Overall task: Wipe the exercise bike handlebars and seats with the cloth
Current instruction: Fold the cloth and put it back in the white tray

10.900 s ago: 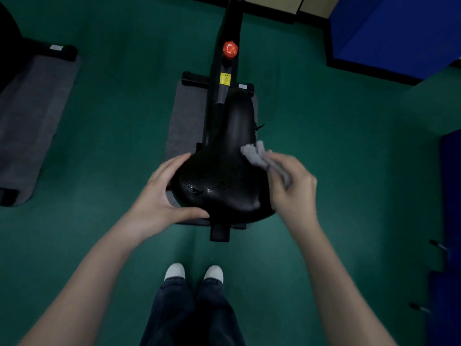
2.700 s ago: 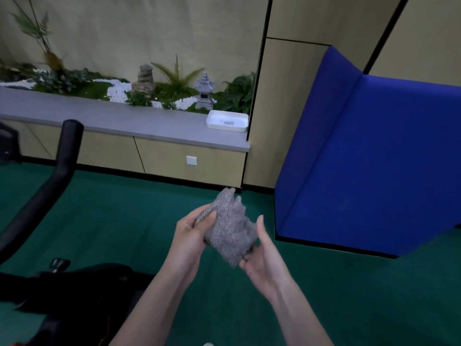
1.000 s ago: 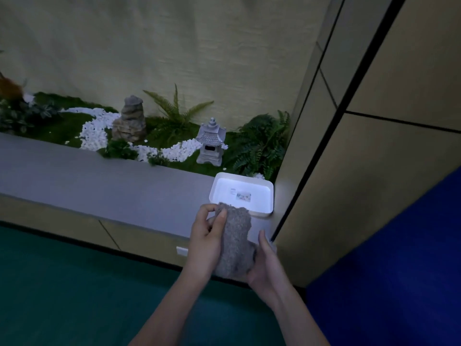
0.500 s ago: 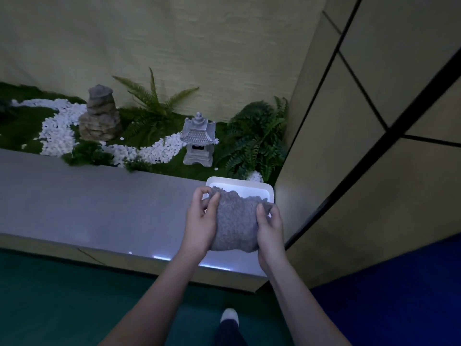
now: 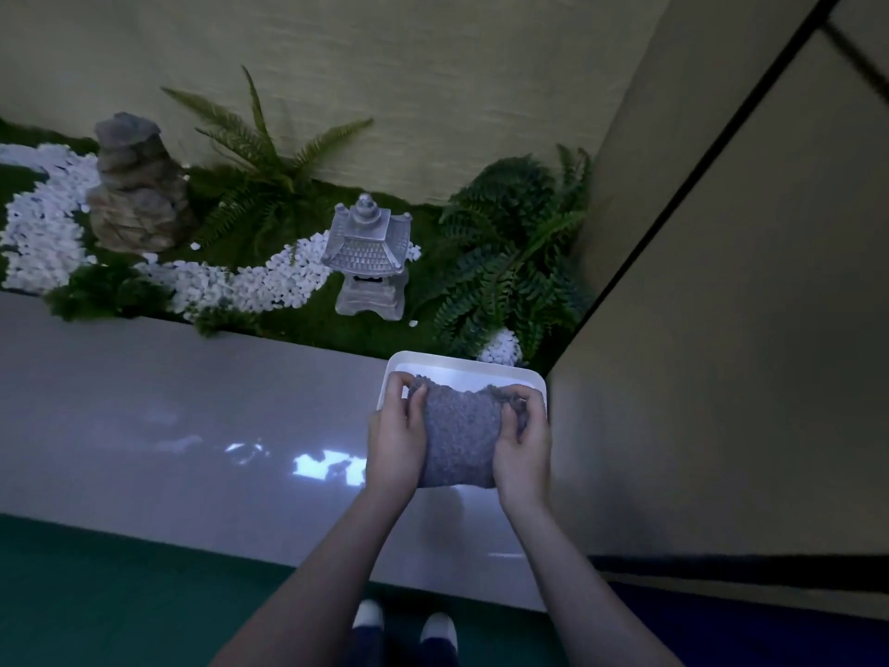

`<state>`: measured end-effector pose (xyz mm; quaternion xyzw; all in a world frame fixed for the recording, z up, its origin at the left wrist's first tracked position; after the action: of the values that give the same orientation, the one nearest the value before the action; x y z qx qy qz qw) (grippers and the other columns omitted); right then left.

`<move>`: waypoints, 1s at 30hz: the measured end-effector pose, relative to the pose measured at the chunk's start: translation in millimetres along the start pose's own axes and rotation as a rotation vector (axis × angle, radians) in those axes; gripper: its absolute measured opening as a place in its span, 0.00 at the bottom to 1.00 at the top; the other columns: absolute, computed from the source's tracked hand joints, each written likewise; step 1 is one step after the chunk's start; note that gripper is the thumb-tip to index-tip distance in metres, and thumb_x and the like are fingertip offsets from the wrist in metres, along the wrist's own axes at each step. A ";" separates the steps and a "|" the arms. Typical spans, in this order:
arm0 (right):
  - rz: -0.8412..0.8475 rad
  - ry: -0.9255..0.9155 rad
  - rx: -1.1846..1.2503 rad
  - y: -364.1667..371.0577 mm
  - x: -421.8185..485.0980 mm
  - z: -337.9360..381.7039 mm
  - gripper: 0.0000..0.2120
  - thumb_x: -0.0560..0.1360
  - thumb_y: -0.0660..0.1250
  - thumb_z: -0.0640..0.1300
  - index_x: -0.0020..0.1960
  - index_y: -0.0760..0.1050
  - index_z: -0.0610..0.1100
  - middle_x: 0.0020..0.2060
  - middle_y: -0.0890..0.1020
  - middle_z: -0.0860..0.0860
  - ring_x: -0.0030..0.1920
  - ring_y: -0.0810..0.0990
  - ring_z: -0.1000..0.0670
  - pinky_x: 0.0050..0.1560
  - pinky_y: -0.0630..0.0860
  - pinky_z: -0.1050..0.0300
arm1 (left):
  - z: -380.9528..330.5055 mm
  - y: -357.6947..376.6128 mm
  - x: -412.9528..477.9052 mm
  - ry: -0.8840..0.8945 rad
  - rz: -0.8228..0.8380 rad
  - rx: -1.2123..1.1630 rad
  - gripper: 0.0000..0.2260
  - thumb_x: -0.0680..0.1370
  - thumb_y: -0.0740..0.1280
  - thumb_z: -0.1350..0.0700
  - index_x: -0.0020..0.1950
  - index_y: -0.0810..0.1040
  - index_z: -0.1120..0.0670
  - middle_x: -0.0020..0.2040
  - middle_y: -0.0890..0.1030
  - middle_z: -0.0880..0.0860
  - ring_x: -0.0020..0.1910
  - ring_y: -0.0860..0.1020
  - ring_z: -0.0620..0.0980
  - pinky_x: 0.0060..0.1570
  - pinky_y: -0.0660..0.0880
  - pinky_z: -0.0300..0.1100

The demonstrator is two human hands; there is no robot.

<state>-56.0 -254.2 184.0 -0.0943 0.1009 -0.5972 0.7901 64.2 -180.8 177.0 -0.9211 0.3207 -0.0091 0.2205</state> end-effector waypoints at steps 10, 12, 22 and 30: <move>0.130 0.093 -0.447 53.9 90.3 -105.6 0.22 0.74 0.51 0.28 0.51 0.60 0.56 0.49 0.74 0.54 0.48 0.73 0.49 0.42 0.65 0.56 | 81.7 76.5 106.5 0.023 0.166 0.248 0.07 0.82 0.56 0.50 0.54 0.67 0.53 0.35 0.74 0.53 0.36 0.70 0.55 0.34 0.63 0.46; 0.160 0.105 -0.513 61.2 106.7 -130.2 0.23 0.72 0.50 0.29 0.49 0.57 0.58 0.50 0.73 0.54 0.48 0.72 0.48 0.41 0.65 0.55 | 101.1 95.2 121.6 0.044 0.202 0.281 0.05 0.83 0.55 0.51 0.51 0.65 0.52 0.31 0.70 0.48 0.34 0.70 0.54 0.31 0.60 0.46; 0.250 0.090 -0.648 85.2 146.4 -231.2 0.14 0.76 0.51 0.35 0.55 0.61 0.52 0.59 0.75 0.50 0.54 0.74 0.45 0.52 0.73 0.47 | 188.4 159.8 154.5 0.017 0.272 0.376 0.07 0.83 0.52 0.51 0.53 0.64 0.54 0.38 0.78 0.60 0.39 0.76 0.62 0.39 0.74 0.54; 0.152 0.000 -0.858 85.7 151.3 -254.5 0.14 0.81 0.56 0.42 0.65 0.67 0.44 0.61 0.73 0.44 0.56 0.74 0.42 0.49 0.73 0.47 | 207.6 160.8 163.9 0.065 0.295 0.658 0.13 0.82 0.55 0.49 0.63 0.66 0.55 0.47 0.78 0.58 0.44 0.77 0.62 0.39 0.73 0.52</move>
<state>-5.7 -384.0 -90.9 -0.4065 0.3464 -0.4414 0.7210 132.8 -307.3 -97.1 -0.7437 0.4371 -0.1092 0.4939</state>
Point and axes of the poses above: each hand's wrist, its own x-axis towards the middle knuckle, its own y-axis out of the palm, z = x × y, the point moved 2 cm from there along x, towards the middle knuckle
